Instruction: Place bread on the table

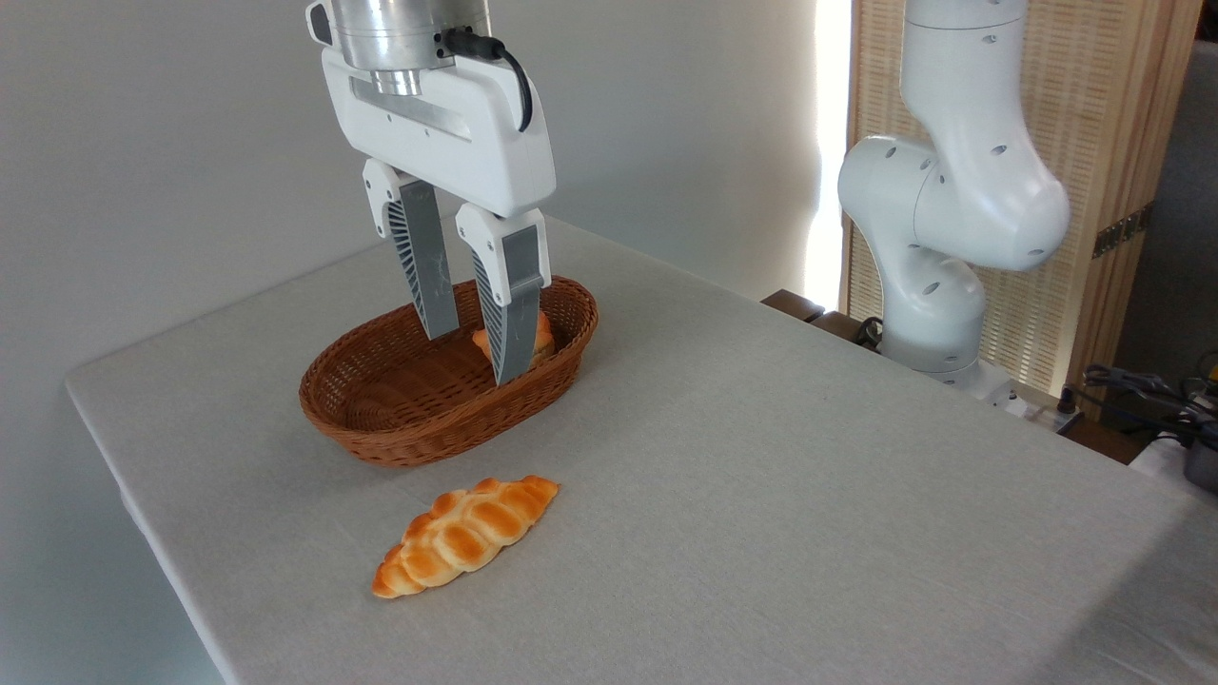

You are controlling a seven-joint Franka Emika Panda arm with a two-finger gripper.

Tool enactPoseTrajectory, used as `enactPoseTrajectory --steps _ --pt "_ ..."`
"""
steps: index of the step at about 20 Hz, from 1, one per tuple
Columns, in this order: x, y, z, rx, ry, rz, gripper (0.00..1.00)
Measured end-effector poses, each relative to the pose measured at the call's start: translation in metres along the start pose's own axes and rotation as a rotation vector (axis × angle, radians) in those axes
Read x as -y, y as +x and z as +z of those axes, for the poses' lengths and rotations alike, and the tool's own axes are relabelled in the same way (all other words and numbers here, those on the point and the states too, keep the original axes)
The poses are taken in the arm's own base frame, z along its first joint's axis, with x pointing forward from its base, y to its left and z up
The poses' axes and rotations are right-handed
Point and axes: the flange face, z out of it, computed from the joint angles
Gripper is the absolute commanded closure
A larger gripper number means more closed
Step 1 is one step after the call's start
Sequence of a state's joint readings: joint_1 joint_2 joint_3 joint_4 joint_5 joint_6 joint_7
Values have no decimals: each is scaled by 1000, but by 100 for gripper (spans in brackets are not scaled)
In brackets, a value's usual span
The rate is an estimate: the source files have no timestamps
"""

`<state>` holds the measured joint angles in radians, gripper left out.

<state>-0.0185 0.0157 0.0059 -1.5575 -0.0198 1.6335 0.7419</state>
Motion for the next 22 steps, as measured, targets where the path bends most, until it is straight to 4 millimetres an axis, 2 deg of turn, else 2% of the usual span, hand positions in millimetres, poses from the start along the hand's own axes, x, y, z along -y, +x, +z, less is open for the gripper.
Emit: enactPoseTrajectory --steps 17,22 --pt "-1 1 4 5 -9 2 0" --pt "-18 12 11 -11 -50 27 0"
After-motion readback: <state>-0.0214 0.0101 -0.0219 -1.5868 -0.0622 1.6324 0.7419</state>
